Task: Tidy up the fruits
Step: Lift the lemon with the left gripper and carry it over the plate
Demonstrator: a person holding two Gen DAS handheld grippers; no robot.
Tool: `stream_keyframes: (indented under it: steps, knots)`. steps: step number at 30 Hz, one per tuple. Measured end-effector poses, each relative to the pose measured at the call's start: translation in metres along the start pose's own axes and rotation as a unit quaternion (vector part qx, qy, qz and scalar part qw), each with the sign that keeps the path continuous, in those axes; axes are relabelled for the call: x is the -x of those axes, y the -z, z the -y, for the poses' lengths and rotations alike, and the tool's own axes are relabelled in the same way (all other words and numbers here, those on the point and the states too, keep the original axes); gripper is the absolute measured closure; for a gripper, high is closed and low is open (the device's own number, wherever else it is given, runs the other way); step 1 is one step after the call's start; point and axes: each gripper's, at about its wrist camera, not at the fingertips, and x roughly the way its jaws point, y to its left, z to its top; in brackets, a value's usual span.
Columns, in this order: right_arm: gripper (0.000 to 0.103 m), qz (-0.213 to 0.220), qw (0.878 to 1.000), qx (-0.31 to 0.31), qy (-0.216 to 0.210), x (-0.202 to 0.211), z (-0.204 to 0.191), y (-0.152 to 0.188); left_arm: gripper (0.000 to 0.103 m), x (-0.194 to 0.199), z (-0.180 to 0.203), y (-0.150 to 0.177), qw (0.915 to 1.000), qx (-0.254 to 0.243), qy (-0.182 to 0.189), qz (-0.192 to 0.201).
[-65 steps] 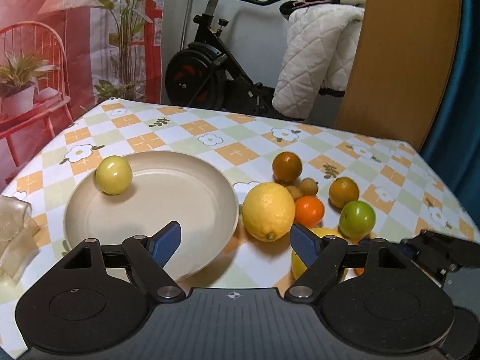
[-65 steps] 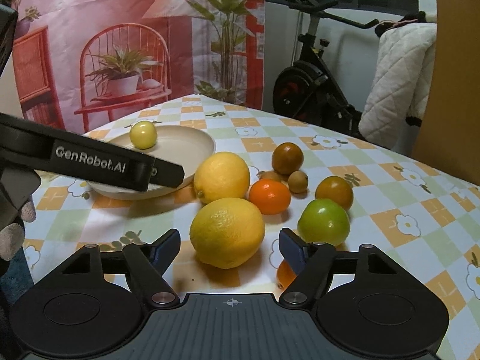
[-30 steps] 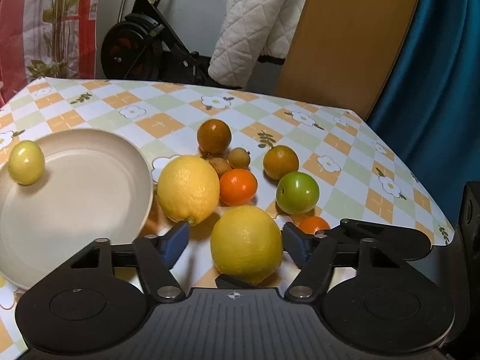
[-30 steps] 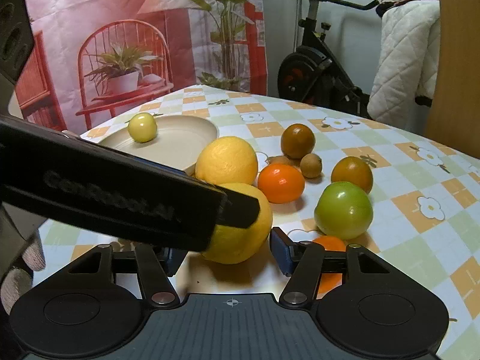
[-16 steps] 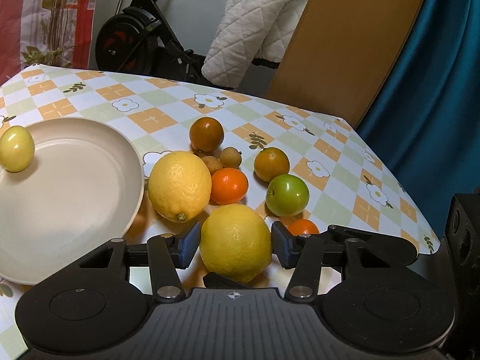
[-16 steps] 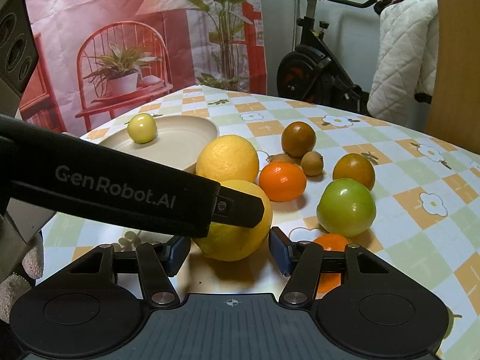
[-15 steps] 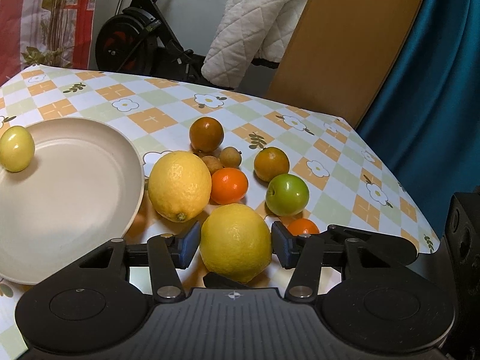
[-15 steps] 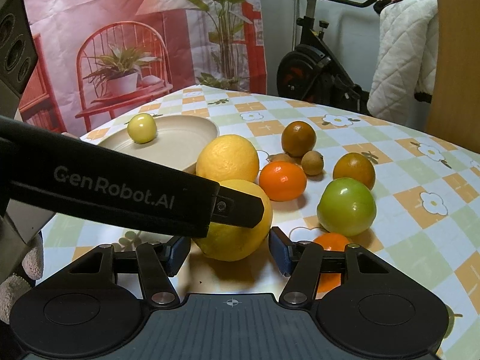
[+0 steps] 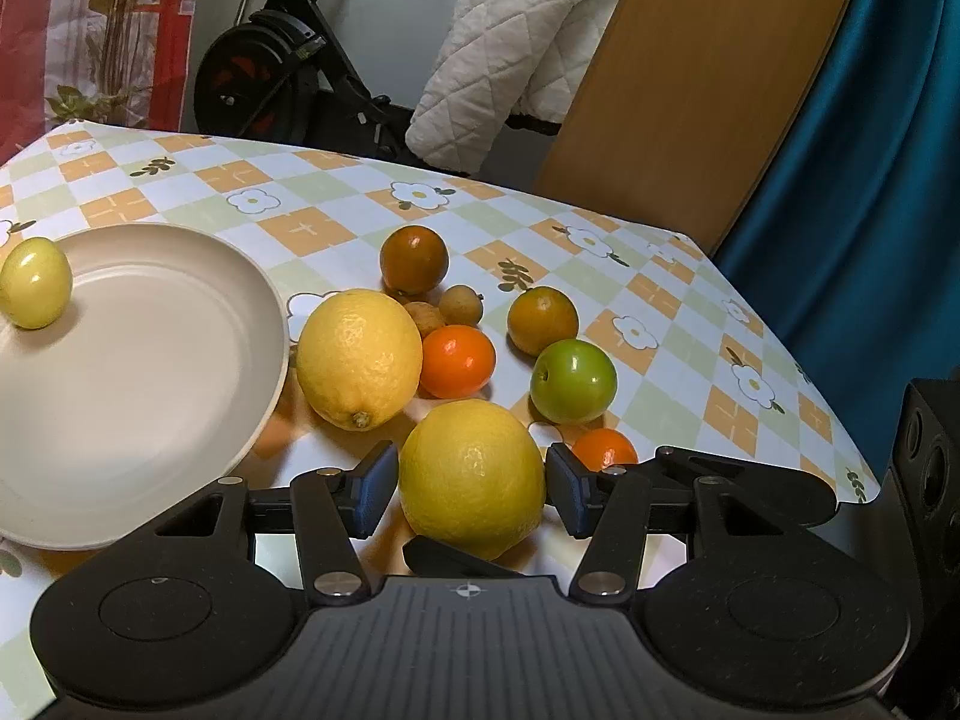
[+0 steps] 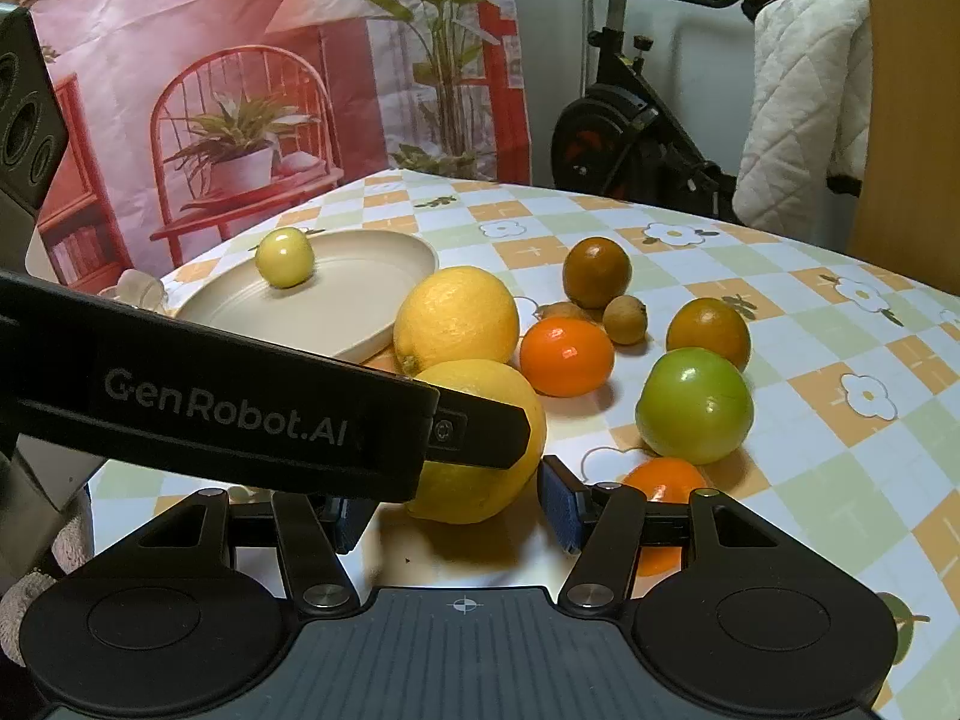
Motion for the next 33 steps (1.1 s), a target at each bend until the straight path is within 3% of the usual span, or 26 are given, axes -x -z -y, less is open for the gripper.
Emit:
stream_keyframes:
  steps: [19,33]
  knots:
    - [0.05,0.017,0.999,0.038,-0.01,0.014,-0.035,-0.036,0.046,0.042,-0.02,-0.014,0.9984,0.027,-0.008,0.049]
    - [0.05,-0.001,0.993,0.099,-0.071,-0.048,-0.099,-0.089,0.046,0.066,-0.102,-0.032,0.9883,0.117,-0.062,0.076]
